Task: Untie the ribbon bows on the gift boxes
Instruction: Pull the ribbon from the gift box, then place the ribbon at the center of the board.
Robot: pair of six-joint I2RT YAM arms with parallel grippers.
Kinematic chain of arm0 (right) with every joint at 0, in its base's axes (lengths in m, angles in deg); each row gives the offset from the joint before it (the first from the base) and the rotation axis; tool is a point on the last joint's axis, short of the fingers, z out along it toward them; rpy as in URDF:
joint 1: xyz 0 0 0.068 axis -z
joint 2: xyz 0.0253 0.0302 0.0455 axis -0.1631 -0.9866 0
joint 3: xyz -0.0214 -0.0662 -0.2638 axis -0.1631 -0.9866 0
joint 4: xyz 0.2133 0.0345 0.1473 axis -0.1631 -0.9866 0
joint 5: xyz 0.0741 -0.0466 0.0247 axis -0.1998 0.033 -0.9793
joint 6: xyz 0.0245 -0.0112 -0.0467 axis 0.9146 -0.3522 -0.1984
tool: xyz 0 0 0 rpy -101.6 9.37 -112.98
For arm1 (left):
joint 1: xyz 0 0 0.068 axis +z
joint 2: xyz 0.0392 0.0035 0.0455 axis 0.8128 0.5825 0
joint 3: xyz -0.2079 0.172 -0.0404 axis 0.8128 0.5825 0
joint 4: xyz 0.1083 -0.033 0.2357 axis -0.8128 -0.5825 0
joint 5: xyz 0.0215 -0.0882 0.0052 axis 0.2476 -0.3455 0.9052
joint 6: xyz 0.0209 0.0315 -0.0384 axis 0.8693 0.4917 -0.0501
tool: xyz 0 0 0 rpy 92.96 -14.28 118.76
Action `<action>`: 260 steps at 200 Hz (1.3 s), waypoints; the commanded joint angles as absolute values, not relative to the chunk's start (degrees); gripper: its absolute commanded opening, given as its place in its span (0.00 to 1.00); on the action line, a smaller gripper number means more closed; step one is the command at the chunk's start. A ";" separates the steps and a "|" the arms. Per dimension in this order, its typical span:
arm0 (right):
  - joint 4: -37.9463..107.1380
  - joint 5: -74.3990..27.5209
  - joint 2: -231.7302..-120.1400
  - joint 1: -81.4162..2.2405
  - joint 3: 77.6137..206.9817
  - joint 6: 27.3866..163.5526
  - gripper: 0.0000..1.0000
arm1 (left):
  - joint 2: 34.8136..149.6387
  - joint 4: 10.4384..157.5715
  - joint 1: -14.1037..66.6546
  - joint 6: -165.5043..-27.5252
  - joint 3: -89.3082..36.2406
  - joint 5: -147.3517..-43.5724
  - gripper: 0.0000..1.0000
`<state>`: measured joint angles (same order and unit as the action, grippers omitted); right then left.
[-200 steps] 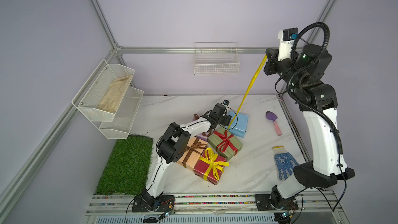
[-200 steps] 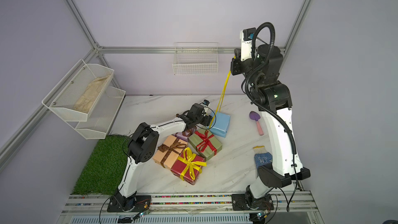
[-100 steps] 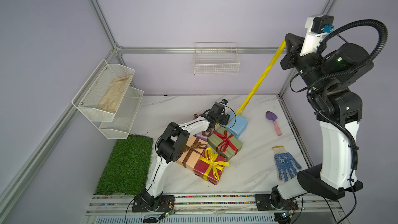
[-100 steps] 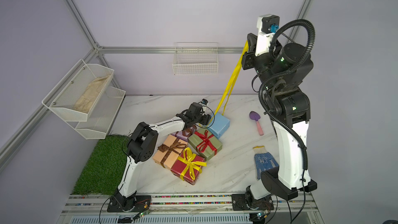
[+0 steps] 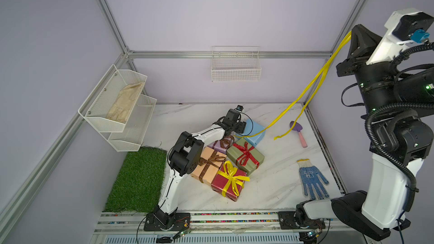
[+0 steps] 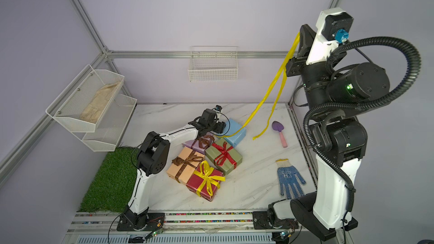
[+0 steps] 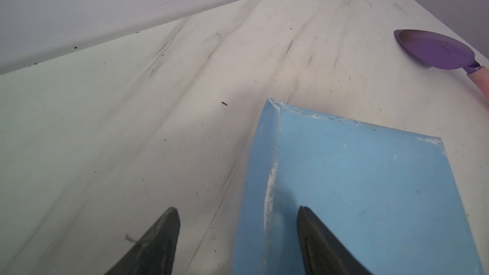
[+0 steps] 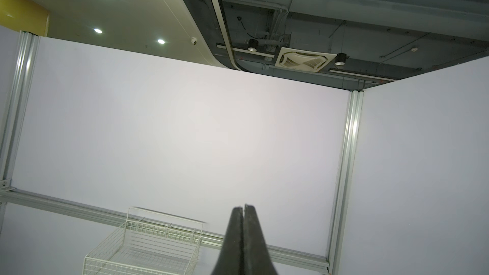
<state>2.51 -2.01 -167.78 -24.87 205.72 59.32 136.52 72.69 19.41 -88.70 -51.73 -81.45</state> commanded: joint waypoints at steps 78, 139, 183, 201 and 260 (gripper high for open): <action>6.15 6.22 -161.89 -24.60 197.94 54.50 0.00 | 137.91 63.06 21.93 -86.52 -58.93 -78.93 0.71; 6.29 8.41 -160.33 -24.60 198.38 52.94 0.00 | 137.03 62.89 22.12 -86.72 -59.52 -79.98 0.71; 6.66 8.64 -158.48 -24.66 199.61 52.82 0.00 | 133.92 62.91 22.12 -86.24 -58.77 -80.55 0.71; 6.53 8.86 -158.44 -24.67 199.96 52.92 0.00 | 132.89 62.84 22.10 -86.22 -58.98 -81.01 0.71; 4.84 8.42 -161.14 -24.67 195.70 58.85 0.00 | 127.51 62.05 22.12 -86.09 -57.77 -81.47 0.72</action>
<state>5.50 8.59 -159.43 -24.87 198.95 54.82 134.53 61.34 22.08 -87.02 -56.74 -80.49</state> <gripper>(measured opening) 0.041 0.720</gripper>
